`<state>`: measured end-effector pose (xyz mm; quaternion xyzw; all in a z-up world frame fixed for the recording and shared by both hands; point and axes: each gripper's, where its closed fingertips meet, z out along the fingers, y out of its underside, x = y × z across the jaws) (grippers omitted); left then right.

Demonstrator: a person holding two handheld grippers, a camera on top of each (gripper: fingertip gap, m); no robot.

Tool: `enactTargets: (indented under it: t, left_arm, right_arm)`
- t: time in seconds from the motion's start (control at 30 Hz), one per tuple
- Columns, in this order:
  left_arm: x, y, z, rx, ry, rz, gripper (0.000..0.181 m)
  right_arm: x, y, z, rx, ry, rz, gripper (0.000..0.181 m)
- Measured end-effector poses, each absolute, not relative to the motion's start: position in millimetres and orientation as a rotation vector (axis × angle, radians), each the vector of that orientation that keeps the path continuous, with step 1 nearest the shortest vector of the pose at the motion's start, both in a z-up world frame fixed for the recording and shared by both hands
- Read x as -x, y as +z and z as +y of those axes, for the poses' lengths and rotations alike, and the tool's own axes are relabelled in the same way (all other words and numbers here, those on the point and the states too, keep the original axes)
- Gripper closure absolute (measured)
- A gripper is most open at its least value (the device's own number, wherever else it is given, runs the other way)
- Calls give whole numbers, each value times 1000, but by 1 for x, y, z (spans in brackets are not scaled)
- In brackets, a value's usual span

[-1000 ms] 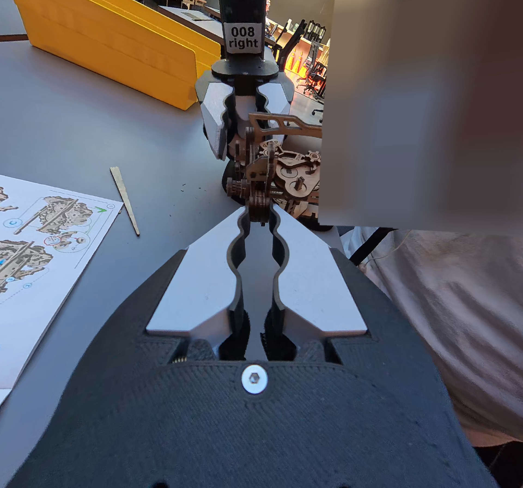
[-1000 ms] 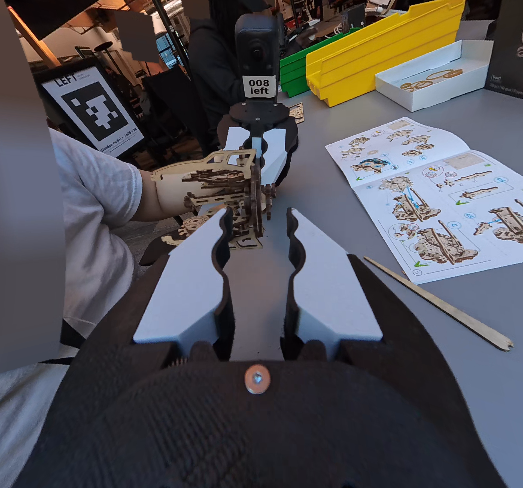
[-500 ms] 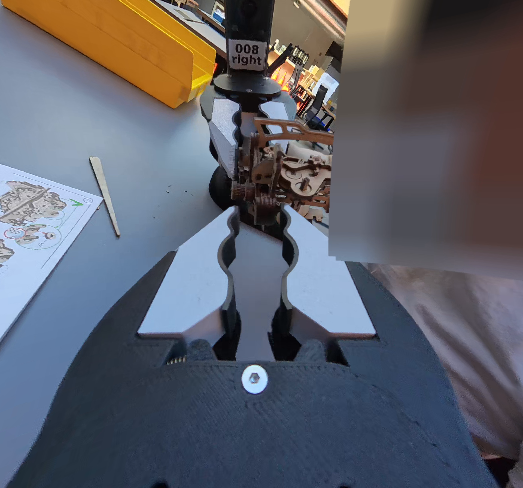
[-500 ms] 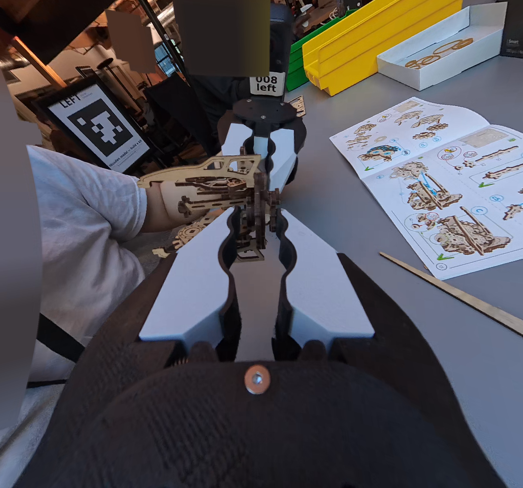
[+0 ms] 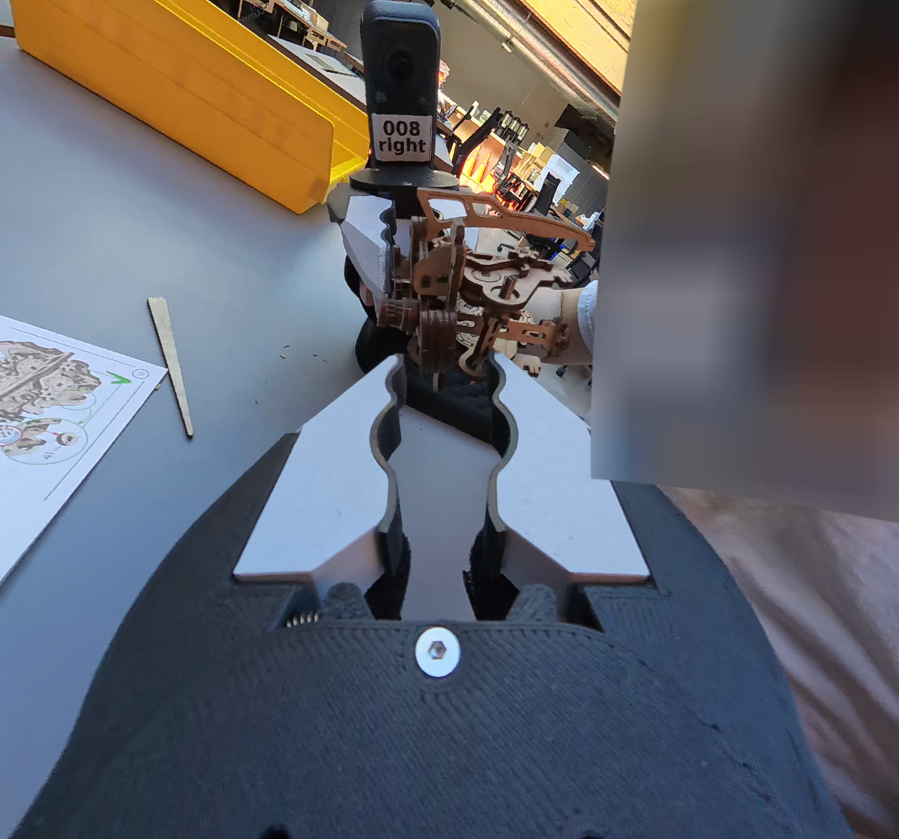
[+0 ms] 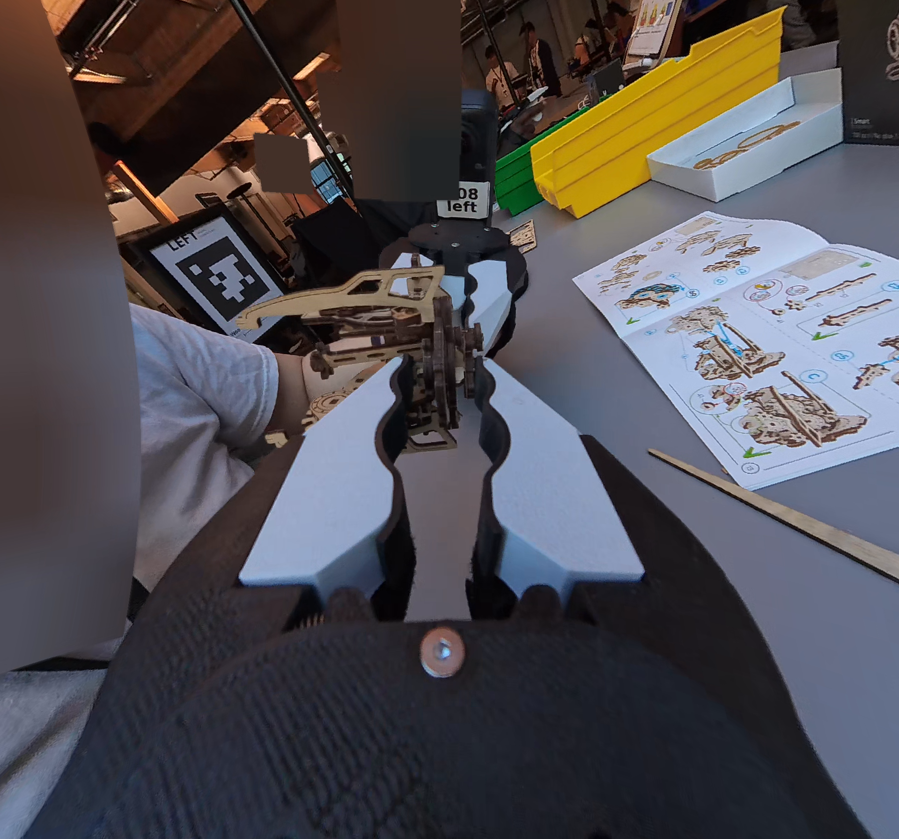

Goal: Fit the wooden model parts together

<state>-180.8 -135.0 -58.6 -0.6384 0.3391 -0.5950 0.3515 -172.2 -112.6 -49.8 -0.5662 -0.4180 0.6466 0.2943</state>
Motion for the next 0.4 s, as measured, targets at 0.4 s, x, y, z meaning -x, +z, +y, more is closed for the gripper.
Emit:
enactTargets:
  t: [0.4]
  left_arm:
    - [196,-58,-125,1636,-1487,797,165]
  right_arm:
    - [166,-31,-118,1369,1932,-1065,158]
